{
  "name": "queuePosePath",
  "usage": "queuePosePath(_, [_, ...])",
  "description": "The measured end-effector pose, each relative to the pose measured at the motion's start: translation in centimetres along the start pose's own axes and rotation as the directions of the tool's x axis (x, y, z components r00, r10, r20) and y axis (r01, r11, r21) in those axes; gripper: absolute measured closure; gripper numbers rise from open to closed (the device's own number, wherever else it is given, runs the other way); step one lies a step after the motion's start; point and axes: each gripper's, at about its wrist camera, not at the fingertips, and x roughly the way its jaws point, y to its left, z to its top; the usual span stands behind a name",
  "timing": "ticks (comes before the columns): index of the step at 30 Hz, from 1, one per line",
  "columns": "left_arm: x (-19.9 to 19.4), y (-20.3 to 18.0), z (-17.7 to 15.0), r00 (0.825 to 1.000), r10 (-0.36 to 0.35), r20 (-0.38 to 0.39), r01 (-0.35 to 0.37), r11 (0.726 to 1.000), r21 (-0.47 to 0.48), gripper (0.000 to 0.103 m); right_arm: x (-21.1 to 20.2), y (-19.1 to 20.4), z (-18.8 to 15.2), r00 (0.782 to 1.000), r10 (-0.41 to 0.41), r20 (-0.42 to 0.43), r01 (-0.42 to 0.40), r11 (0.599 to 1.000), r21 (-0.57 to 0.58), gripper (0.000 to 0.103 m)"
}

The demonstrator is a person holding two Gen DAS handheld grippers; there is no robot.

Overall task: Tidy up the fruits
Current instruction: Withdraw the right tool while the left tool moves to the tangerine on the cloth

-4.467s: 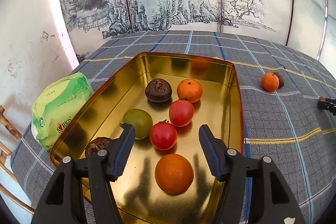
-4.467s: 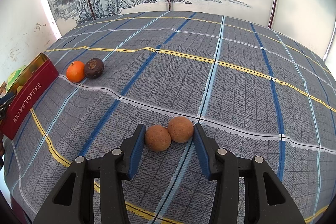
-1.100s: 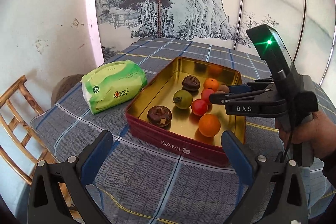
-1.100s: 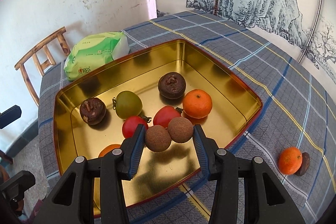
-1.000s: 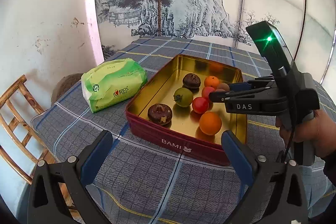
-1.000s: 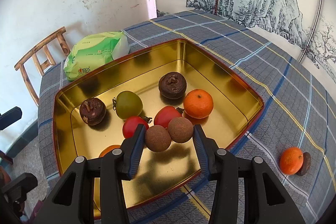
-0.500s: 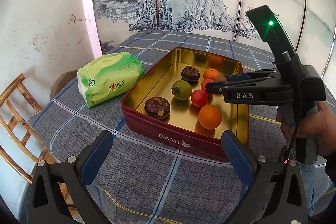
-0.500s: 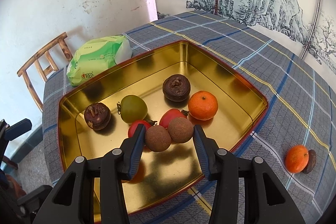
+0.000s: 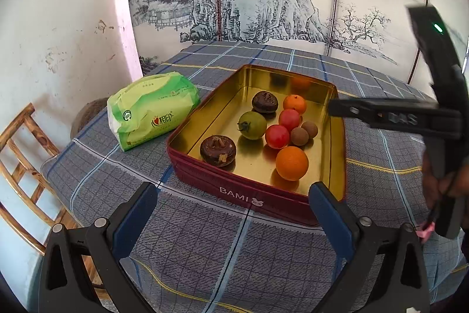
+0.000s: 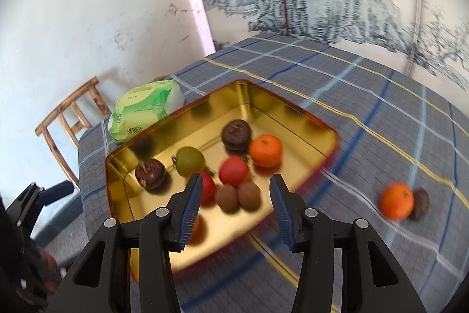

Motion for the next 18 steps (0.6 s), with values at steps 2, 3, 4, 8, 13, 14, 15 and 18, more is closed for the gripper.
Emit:
queuePosePath(2, [-0.1,-0.4,0.0,1.0,0.001,0.0,-0.001,1.0,0.009,0.001,-1.3,-1.4,-1.3,1.0,-0.01,0.005,0.01,0.999,0.035,0.053])
queuePosePath(3, [-0.2,-0.6,0.1,1.0,0.001,0.0,-0.001,1.0,0.016,0.001,-1.8,-2.2,-1.9,1.0,-0.018,0.005,0.018,0.999,0.048,0.053])
queuePosePath(4, [-0.3,-0.8,0.1,1.0,0.0,0.0,0.0,1.0,0.023,0.001,-2.6,-3.2,-2.9,0.999,-0.037,0.003,0.037,0.997,0.066,0.052])
queuePosePath(8, [-0.6,-2.1,0.4,1.0,-0.013,0.003,0.013,0.999,0.052,0.001,-5.0,-7.5,-6.1,0.992,-0.124,-0.02,0.126,0.986,0.111,0.052])
queuePosePath(13, [-1.2,-5.2,1.1,0.994,-0.105,-0.009,0.105,0.984,0.145,0.001,-8.5,-13.8,-10.0,0.962,-0.265,-0.058,0.271,0.945,0.181,0.052])
queuePosePath(14, [-1.2,-6.0,1.2,0.993,-0.121,-0.013,0.122,0.979,0.166,0.001,-9.0,-14.9,-10.5,0.955,-0.29,-0.069,0.298,0.936,0.188,0.052])
queuePosePath(15, [-1.2,-6.8,1.4,0.991,-0.136,-0.015,0.136,0.973,0.187,0.001,-9.5,-16.0,-11.1,0.946,-0.314,-0.08,0.324,0.926,0.195,0.052])
queuePosePath(18, [-0.9,-10.2,2.2,0.985,-0.173,-0.024,0.173,0.95,0.261,0.001,-11.2,-19.1,-13.0,0.916,-0.389,-0.099,0.401,0.887,0.227,0.052])
